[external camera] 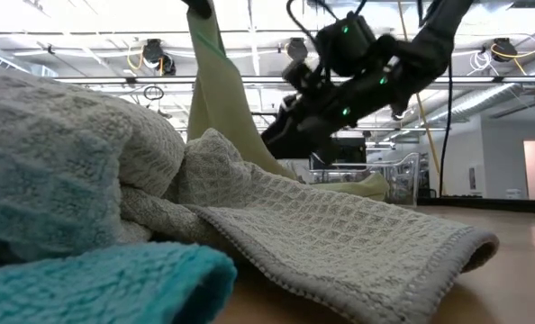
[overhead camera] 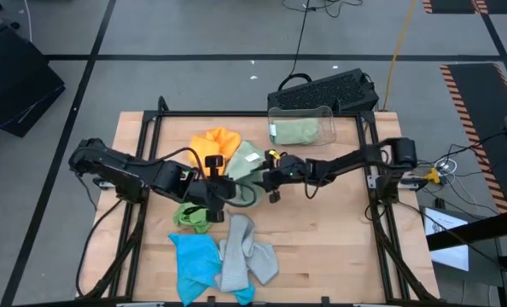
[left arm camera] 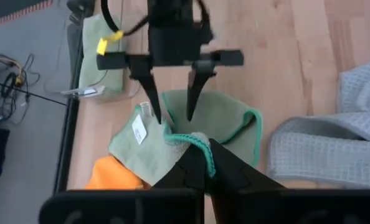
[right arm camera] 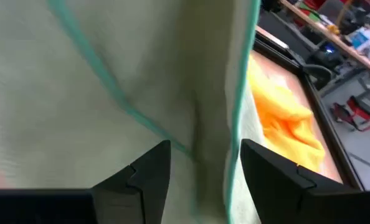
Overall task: Fold microfiber towels
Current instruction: Fold the light green microfiber towel
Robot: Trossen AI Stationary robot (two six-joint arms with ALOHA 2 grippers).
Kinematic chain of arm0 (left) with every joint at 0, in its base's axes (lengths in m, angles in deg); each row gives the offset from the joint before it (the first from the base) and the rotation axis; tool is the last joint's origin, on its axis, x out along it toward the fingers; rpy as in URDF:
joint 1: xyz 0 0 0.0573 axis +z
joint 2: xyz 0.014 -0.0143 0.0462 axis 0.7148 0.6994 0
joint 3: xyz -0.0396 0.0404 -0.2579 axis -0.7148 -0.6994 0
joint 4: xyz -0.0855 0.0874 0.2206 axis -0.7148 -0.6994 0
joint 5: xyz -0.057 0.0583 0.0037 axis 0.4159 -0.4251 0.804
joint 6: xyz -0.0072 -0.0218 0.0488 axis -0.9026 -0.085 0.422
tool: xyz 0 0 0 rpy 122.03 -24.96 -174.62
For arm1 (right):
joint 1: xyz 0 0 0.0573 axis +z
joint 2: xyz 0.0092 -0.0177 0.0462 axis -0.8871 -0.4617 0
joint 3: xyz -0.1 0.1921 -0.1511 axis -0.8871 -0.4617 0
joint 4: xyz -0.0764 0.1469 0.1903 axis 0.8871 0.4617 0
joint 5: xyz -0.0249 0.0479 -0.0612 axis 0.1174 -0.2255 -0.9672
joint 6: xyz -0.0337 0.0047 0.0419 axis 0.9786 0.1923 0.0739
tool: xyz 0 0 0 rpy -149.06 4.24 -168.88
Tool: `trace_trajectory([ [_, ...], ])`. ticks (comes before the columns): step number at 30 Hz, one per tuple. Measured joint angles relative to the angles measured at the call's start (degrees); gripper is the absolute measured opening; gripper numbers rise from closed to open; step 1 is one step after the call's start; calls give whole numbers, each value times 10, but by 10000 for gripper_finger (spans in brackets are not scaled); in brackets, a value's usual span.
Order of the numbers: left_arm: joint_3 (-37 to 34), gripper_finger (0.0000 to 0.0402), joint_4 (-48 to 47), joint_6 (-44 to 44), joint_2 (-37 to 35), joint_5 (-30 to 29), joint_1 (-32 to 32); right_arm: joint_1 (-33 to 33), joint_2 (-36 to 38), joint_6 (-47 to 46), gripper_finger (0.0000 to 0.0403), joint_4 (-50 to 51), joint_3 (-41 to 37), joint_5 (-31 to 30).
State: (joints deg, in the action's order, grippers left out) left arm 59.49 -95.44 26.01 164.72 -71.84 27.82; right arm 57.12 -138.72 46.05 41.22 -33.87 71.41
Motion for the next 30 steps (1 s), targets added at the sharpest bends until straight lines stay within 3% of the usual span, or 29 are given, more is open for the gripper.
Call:
trace_trajectory([
  [7,0,7,6,10,-27,-14,-12,-18,-45,1,166,-84,0,-13],
  [9,0,7,6,12,-35,-21,-16,-22,-51,3,136,-94,0,-19],
  [13,0,4,1,11,-43,-27,-19,-18,-36,14,41,-51,-2,-87],
  [15,0,7,-2,12,-49,-31,-21,-13,-8,26,12,-7,-2,-109],
  [21,0,4,-2,32,-61,-48,-22,8,135,23,4,162,-2,-120],
  [30,0,5,5,43,-66,-70,-21,64,350,-1,2,298,-2,-137],
])
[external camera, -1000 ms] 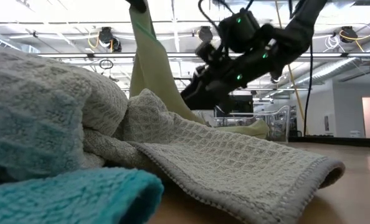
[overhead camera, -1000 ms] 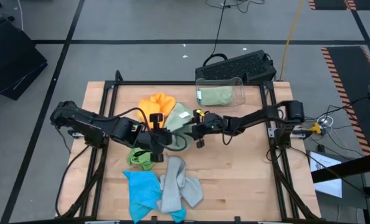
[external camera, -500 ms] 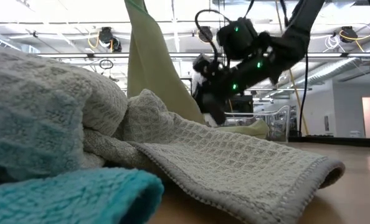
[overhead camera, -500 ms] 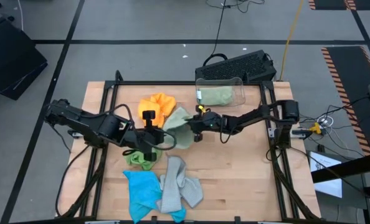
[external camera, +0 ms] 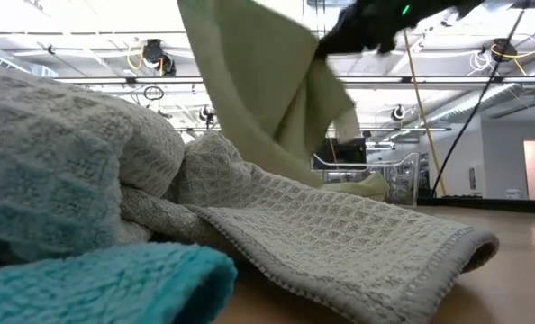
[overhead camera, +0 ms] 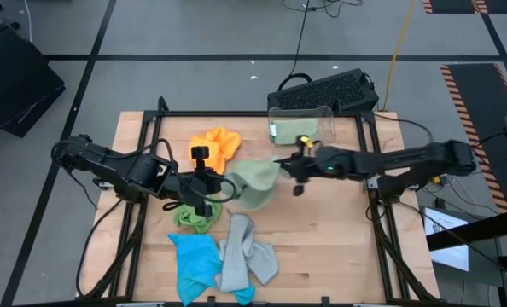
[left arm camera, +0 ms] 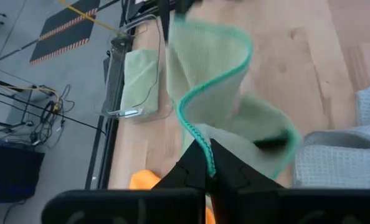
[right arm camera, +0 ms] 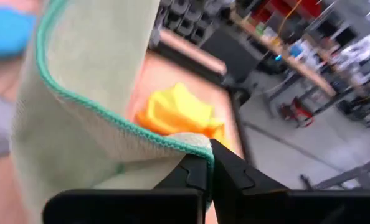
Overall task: Fold microfiber towels
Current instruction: Fold the light green microfiber towel
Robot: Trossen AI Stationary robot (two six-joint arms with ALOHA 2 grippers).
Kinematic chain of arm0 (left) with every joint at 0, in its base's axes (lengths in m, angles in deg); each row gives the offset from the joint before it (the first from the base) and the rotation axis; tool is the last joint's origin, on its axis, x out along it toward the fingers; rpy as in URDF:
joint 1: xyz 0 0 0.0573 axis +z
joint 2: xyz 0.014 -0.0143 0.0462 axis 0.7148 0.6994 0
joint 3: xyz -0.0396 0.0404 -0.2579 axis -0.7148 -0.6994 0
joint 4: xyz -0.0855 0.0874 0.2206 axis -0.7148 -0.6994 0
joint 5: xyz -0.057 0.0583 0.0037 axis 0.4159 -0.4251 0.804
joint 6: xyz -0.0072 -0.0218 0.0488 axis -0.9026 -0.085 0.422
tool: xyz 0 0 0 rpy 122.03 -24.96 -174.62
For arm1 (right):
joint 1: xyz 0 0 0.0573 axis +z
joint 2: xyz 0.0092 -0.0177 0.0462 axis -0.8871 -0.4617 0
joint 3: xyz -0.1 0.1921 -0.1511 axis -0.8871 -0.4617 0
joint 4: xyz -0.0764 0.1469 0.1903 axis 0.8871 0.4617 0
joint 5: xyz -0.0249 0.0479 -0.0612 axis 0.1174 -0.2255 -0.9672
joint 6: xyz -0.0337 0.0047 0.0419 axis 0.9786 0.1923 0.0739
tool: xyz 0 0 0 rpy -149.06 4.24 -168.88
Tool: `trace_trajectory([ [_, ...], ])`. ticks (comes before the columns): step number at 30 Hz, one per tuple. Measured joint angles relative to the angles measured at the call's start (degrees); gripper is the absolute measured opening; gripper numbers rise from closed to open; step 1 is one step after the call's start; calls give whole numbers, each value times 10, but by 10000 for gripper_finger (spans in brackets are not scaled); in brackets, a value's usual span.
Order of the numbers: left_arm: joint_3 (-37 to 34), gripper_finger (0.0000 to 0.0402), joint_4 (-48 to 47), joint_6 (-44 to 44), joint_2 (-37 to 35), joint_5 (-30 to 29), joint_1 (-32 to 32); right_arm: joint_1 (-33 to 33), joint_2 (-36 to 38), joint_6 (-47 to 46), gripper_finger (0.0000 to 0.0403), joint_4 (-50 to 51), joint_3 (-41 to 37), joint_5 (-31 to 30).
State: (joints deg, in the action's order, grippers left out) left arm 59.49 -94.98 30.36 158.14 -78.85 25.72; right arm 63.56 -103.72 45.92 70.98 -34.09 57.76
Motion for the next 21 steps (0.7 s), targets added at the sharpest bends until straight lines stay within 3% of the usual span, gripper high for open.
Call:
trace_trajectory([
  [4,0,8,46,19,0,-9,-2,50,79,6,1,30,0,-77],
  [8,0,4,136,86,0,21,-10,105,134,-8,1,81,22,-134],
  [12,0,12,204,135,0,35,-23,161,155,-67,1,164,60,-150],
  [18,0,6,132,49,0,-87,-21,225,155,-145,1,293,98,-148],
  [21,-13,12,125,14,2,-73,-3,235,155,-182,0,333,98,-147],
])
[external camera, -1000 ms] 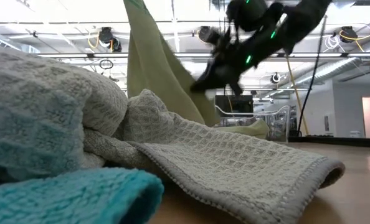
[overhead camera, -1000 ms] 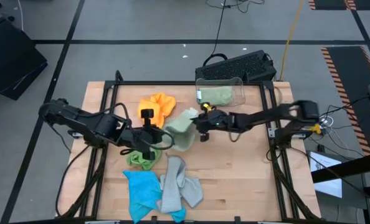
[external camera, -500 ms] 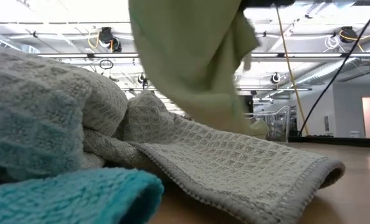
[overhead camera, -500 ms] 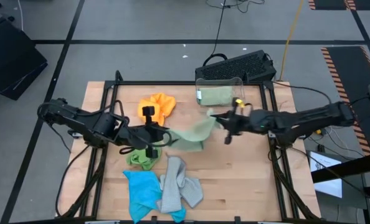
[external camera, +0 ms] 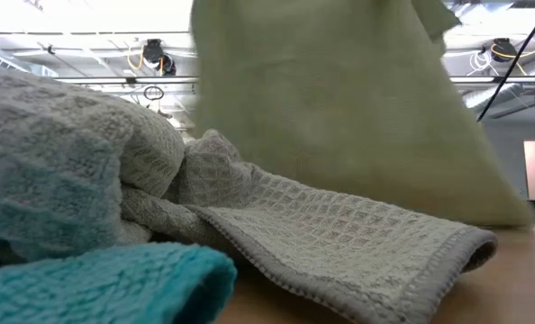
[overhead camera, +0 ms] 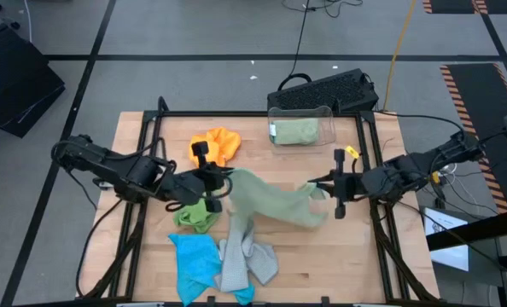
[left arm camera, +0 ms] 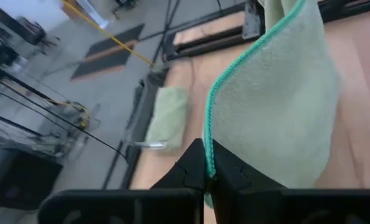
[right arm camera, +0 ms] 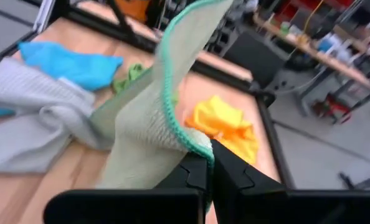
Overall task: Fold microfiber towels
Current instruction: Fold the light green microfiber towel
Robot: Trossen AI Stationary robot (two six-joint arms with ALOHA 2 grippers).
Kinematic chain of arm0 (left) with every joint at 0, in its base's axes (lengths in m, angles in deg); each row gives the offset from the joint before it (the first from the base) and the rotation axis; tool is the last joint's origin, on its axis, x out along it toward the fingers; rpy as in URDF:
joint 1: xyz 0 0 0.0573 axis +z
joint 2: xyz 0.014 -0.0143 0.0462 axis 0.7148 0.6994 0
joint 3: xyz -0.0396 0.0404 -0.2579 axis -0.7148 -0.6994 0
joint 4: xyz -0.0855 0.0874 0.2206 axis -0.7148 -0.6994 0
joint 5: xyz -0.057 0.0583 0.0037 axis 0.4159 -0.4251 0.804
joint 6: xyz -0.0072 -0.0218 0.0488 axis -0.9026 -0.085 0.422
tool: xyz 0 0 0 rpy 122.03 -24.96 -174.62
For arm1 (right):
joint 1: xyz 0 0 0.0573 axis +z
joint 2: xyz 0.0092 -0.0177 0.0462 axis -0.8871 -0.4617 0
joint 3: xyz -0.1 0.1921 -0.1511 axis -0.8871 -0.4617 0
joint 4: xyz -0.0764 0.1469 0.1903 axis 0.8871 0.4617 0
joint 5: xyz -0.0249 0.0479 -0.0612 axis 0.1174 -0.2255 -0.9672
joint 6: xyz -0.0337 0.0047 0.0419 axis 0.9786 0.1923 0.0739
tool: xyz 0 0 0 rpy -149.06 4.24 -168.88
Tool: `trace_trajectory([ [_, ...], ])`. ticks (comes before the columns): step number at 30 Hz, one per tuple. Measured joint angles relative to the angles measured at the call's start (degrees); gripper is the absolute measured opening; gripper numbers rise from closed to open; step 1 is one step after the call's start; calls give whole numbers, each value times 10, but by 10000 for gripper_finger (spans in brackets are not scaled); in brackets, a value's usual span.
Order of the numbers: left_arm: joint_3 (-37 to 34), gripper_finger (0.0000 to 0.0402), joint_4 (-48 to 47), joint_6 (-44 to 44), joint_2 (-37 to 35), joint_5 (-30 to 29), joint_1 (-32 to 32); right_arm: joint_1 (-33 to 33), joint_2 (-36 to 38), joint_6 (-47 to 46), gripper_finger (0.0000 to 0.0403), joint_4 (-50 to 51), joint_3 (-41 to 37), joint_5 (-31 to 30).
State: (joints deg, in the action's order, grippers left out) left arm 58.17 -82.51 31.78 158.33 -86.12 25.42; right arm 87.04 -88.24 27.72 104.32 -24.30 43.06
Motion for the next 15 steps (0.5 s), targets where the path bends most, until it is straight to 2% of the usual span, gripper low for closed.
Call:
trace_trajectory([
  [4,-26,4,13,0,6,28,18,0,1,-20,0,12,0,-3],
  [7,-37,9,36,4,3,20,32,-9,1,-5,0,3,0,-45],
  [11,-41,9,73,51,5,-1,55,-33,9,41,0,-18,0,-120],
  [15,-41,6,143,118,-1,-9,92,-78,26,94,0,-47,0,-136],
])
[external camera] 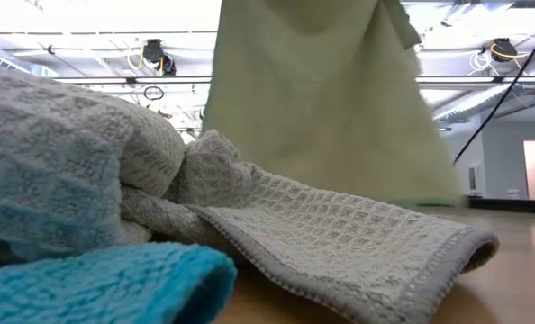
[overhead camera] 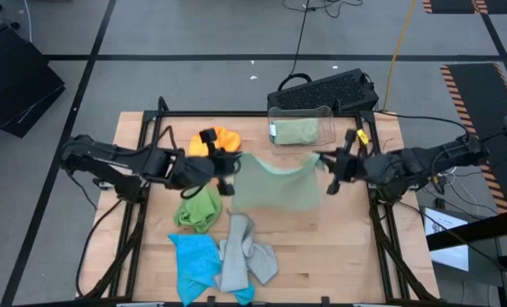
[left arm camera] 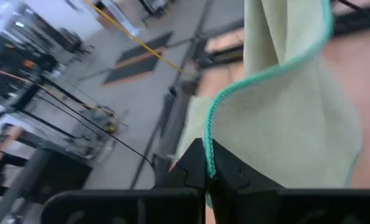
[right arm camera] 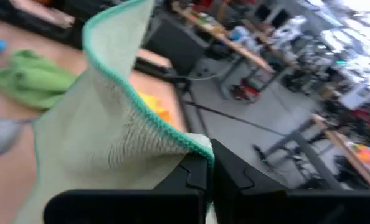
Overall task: Fold microfiber towels
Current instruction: Fold the light green microfiber towel
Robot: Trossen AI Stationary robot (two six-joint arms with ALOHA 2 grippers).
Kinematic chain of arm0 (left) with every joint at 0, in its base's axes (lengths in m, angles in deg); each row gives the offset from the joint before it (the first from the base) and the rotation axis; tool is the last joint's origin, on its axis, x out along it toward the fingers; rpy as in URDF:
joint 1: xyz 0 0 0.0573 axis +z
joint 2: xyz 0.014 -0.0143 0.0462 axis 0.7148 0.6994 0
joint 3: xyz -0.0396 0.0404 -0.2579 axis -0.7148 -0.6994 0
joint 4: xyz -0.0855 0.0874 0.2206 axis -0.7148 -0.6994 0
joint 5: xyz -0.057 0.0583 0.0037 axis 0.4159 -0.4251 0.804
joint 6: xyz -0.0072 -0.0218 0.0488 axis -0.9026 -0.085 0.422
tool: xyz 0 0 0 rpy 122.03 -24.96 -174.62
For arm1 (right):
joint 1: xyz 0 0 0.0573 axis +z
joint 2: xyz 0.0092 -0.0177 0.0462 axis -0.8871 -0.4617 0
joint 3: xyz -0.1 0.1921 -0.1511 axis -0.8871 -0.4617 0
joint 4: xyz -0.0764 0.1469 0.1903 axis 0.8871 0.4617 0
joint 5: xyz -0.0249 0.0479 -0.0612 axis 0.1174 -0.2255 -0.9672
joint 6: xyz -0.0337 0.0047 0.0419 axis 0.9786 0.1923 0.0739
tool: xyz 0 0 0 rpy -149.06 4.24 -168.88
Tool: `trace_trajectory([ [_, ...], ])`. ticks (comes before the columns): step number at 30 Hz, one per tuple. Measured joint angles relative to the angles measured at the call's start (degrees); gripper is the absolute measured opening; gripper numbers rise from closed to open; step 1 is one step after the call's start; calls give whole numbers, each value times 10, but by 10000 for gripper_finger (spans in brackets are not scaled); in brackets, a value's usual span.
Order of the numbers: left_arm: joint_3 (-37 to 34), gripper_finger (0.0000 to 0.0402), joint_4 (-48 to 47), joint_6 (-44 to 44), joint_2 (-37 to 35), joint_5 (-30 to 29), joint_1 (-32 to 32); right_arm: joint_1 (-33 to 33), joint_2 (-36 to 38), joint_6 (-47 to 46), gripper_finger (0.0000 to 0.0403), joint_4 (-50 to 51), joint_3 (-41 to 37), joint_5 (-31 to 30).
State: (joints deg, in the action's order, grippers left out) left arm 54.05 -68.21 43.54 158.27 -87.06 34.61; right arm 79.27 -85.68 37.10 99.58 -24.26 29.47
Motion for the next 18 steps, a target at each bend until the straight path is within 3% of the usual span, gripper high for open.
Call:
trace_trajectory([
  [4,0,12,72,55,0,27,38,-33,18,20,0,-22,0,0],
  [8,0,4,83,71,-3,111,41,-14,33,-26,0,-3,0,7],
  [14,-8,10,13,-41,9,315,29,35,32,-180,0,116,0,117],
  [18,-68,5,16,-98,35,372,3,58,13,-261,0,148,-27,212],
])
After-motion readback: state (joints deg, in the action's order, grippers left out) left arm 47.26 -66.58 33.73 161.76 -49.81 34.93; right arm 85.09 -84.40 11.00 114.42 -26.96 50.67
